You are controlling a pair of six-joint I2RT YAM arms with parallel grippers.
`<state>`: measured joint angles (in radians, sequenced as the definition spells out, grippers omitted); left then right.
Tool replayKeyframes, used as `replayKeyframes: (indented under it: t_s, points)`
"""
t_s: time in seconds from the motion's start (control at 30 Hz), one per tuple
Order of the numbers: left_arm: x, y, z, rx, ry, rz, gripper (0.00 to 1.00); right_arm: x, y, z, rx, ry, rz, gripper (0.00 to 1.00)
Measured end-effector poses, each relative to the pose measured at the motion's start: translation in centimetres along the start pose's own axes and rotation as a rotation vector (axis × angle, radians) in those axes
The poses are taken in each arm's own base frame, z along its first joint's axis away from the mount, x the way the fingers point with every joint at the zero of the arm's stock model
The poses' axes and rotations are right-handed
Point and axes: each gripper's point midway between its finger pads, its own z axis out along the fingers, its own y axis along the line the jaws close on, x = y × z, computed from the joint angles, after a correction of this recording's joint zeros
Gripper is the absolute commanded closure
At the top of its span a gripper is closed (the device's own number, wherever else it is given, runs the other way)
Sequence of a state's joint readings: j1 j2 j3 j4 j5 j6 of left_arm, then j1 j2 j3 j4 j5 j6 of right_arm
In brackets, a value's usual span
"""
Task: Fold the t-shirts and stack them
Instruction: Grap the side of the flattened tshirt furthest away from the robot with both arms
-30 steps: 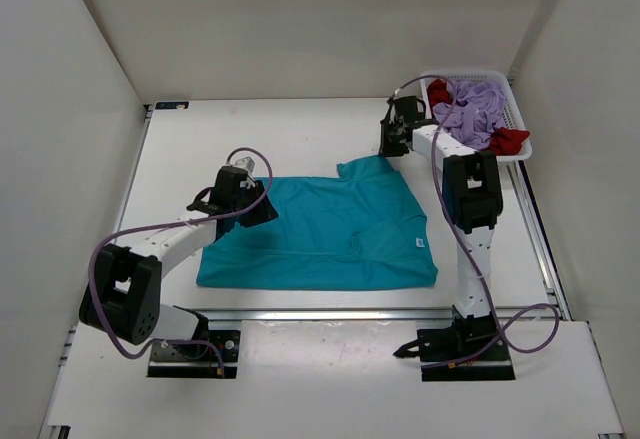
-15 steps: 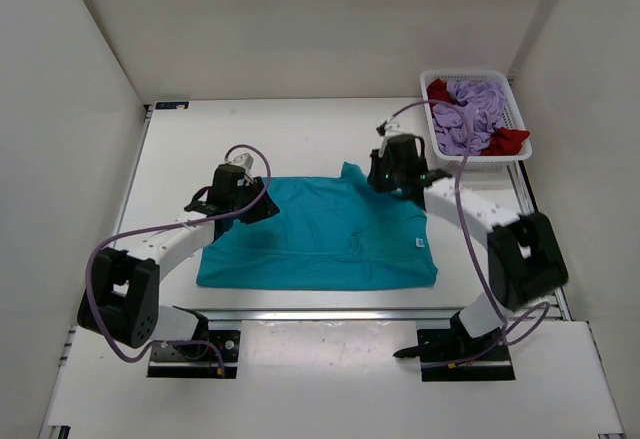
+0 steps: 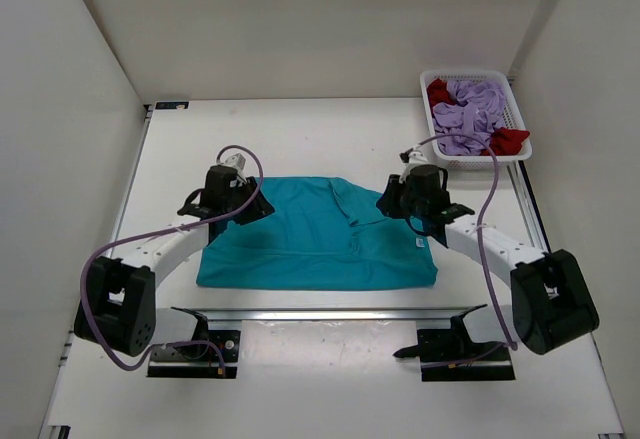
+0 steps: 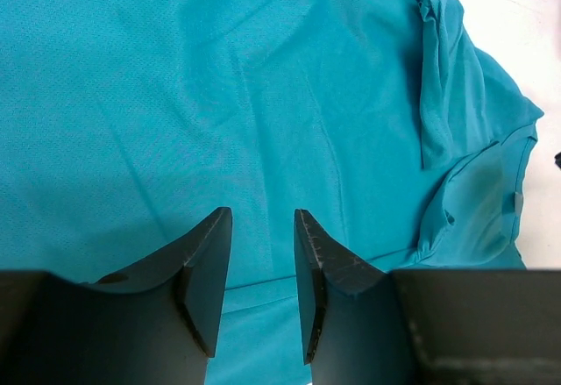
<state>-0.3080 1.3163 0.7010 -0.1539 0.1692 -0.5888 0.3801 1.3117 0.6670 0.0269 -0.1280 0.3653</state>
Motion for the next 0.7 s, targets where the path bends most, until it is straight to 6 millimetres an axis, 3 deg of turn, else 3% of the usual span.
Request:
replayKeyframes:
  t_s: [0.1,0.2,0.4,0.6,0.7]
  points:
    - [-0.2,0.1,-0.1,-0.004,-0.003,-0.007,0.55,-0.8,2.1,1.2,-0.061,0.003,-0.016,0.78]
    - [-0.8,0.5,-0.2,-0.013,-0.012,-0.018,0.55,0.5,3.3,2.9,-0.102,0.054,-0.025,0.7]
    - [-2.8,1.4,-0.5,-0.045,-0.044,-0.037,0.55,4.5,3.2,5.0,-0.127,0.187,-0.007,0.65]
    - [-6.3,2.4,-0.8,-0.072,-0.11,-0.068,0.55,5.3,3.4,5.4,-0.151,0.219,0.014,0.64]
    - [-7.0,2.7,-0.7,-0.082,-0.12,-0.073,0.55,5.3,3.7,5.5,-0.177,0.22,0.028,0.64]
